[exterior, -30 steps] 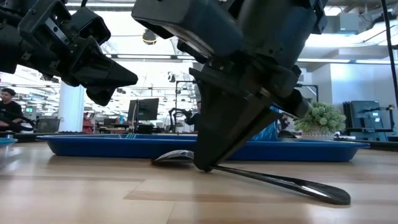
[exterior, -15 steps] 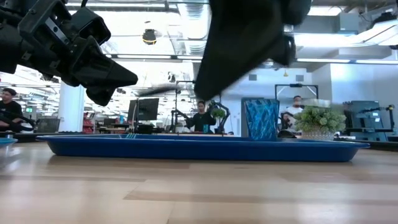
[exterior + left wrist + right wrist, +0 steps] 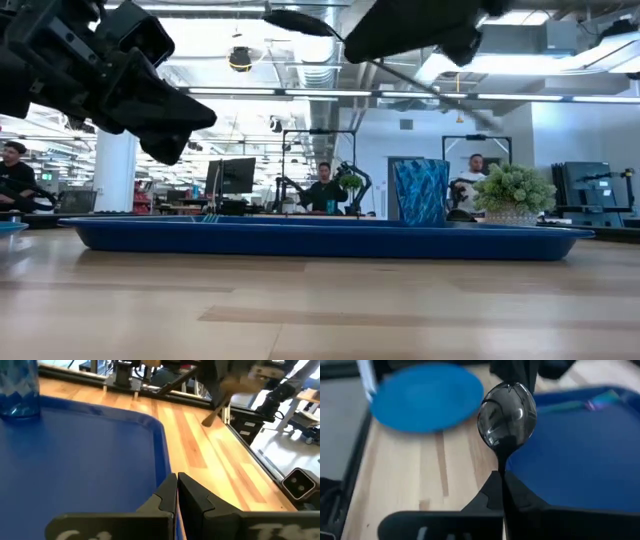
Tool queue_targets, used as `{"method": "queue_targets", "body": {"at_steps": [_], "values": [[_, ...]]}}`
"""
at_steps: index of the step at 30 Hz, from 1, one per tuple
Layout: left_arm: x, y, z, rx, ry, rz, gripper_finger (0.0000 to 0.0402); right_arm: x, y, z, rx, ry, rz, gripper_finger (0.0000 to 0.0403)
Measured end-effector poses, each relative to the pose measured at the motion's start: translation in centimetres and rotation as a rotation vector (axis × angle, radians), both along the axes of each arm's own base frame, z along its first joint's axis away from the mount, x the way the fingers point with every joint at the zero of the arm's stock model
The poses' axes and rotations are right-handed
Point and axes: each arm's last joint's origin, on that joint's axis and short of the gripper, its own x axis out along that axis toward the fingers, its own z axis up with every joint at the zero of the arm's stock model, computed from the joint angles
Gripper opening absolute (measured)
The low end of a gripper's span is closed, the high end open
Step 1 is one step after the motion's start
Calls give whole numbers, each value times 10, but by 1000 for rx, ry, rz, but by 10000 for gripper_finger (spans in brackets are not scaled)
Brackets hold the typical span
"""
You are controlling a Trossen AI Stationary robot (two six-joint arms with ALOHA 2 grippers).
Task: Pick and place plate/cup/fork/spoon on tray
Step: Put the black spoon on the right side of the fork on the blue tray
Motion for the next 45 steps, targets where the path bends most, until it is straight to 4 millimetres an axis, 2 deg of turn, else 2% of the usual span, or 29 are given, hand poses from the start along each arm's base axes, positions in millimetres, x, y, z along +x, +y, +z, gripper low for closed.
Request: {"method": "queue_targets", "body": {"at_steps": [5, 9, 19, 23, 27, 34, 45], "values": [[10, -4, 12, 23, -51, -8, 0, -9, -40, -8, 89, -363, 197, 2], [24, -10, 28, 26, -101, -11, 13, -14, -70, -8, 110, -578, 302, 2], [55, -27, 81, 181, -285, 64, 126, -10, -113, 15, 81, -863, 395, 1], [62, -28, 97, 181, -319, 115, 157, -11, -121, 20, 68, -914, 413, 1], [71, -26, 109, 178, -330, 137, 173, -11, -122, 20, 66, -921, 417, 1], [84, -14, 115, 86, -273, 81, 176, -8, -122, 26, 47, -948, 418, 1], [85, -9, 122, 79, -352, 56, 176, -8, -121, 26, 26, -943, 418, 1]]}}
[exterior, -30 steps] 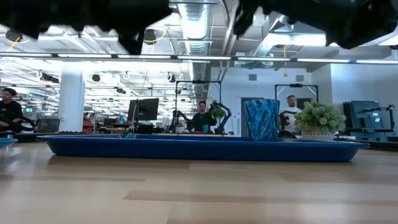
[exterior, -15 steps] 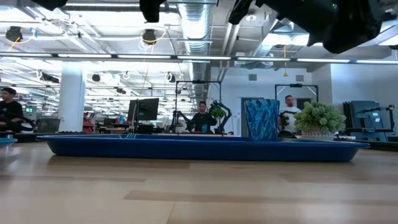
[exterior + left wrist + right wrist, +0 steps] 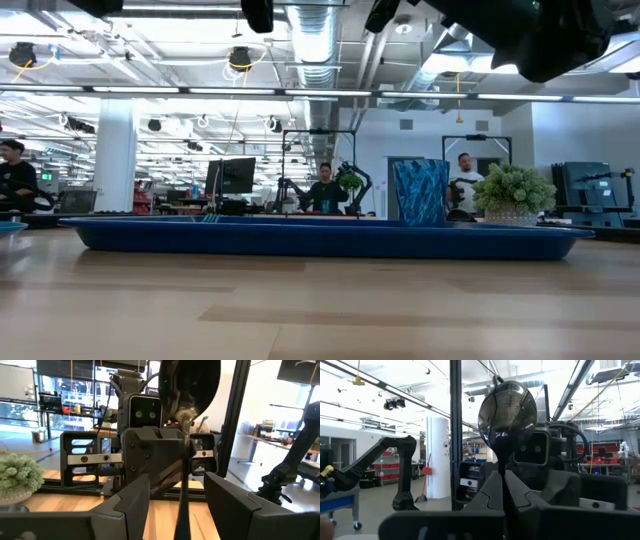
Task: Pick and place plate/cup/fork/spoon on tray
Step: Put the black spoon on the right side of the fork on the blue tray
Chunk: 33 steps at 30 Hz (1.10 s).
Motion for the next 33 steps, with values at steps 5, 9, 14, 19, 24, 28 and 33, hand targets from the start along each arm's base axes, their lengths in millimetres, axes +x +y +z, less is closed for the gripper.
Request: {"method": "queue_targets", "body": {"at_steps": [5, 9, 14, 19, 24, 28, 33], "values": [[0, 0, 0, 13, -1, -12, 176, 0, 0, 0, 0, 0, -1, 1], [1, 2, 0, 16, -2, -12, 176, 0, 0, 0, -2, 0, -3, 1], [1, 1, 0, 21, -3, -28, 176, 0, 0, 0, -1, -1, -5, 1], [9, 0, 8, 42, 72, -7, 176, 0, 0, 0, -1, -1, -5, 1], [13, 0, 15, 62, 80, 27, 176, 0, 0, 0, -6, -3, -8, 1], [13, 0, 15, 56, 84, 27, 173, 0, 0, 0, -7, -3, -8, 1], [13, 1, 17, 58, 67, 32, 135, 0, 0, 1, -5, -12, -8, 1]]}}
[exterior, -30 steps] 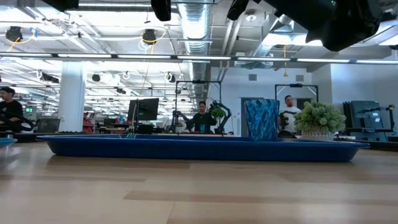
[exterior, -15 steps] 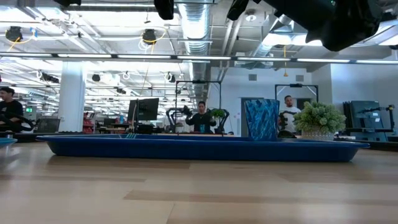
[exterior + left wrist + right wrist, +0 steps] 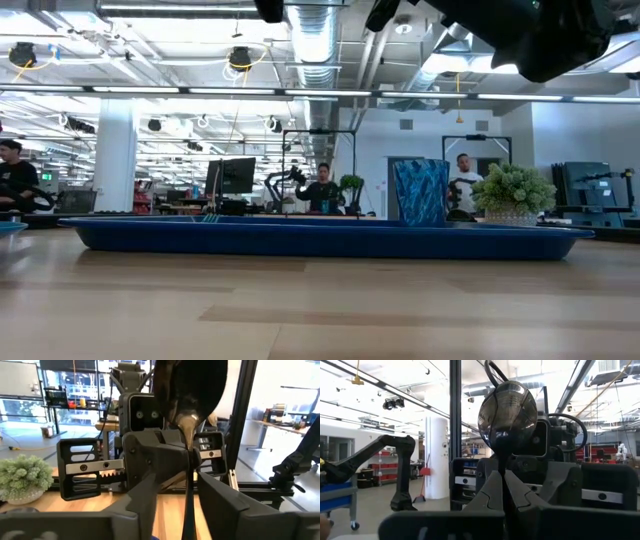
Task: Pick and place plate/cup/fork/spoon on tray
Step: Put the black spoon on the right side of the fork on the blue tray
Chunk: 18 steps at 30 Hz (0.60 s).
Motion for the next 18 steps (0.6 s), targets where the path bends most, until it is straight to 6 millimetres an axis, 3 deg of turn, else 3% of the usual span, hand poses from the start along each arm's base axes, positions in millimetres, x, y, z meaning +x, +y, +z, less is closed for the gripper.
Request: {"method": "queue_targets", "body": {"at_steps": [9, 18], "values": [[8, 2, -6, 12, -31, -50, 40, 0, 0, 2, -2, -19, 3, 1], [14, 1, -14, 12, -24, -50, 2, 1, 3, 3, -11, -15, 0, 20]]}}
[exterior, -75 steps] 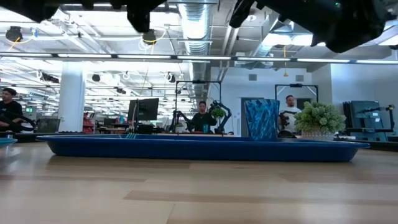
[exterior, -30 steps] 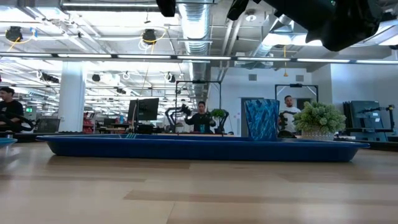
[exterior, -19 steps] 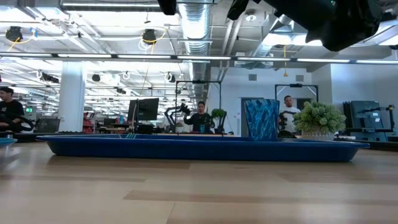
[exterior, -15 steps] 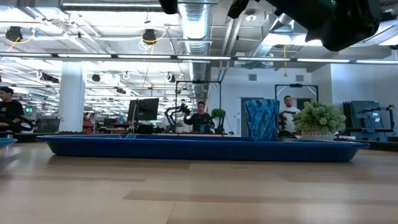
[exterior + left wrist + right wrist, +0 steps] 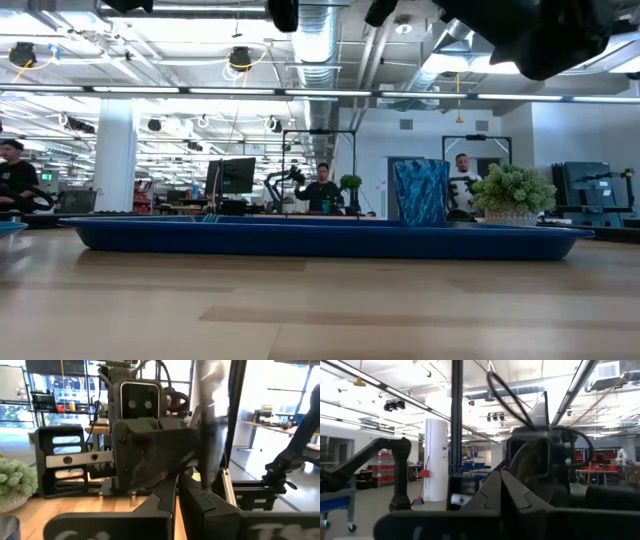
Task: Pick and place plate/cup/fork/spoon on tray
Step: Put the black spoon on the right side of the fork on the blue tray
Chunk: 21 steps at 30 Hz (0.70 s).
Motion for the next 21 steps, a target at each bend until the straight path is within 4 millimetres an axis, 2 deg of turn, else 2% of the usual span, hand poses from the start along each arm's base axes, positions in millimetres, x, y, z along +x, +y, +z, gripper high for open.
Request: {"method": "queue_targets", "body": {"at_steps": [5, 15, 21], "values": [[0, 0, 1, 1, -18, 3, 0, 0, 0, 0, 6, 5, -17, 47], [0, 1, 0, 6, -5, 5, 0, 2, -1, -3, 26, 47, -50, 45], [0, 1, -4, 17, 34, 5, 0, 5, -2, -10, 53, 131, -92, 58]]}}
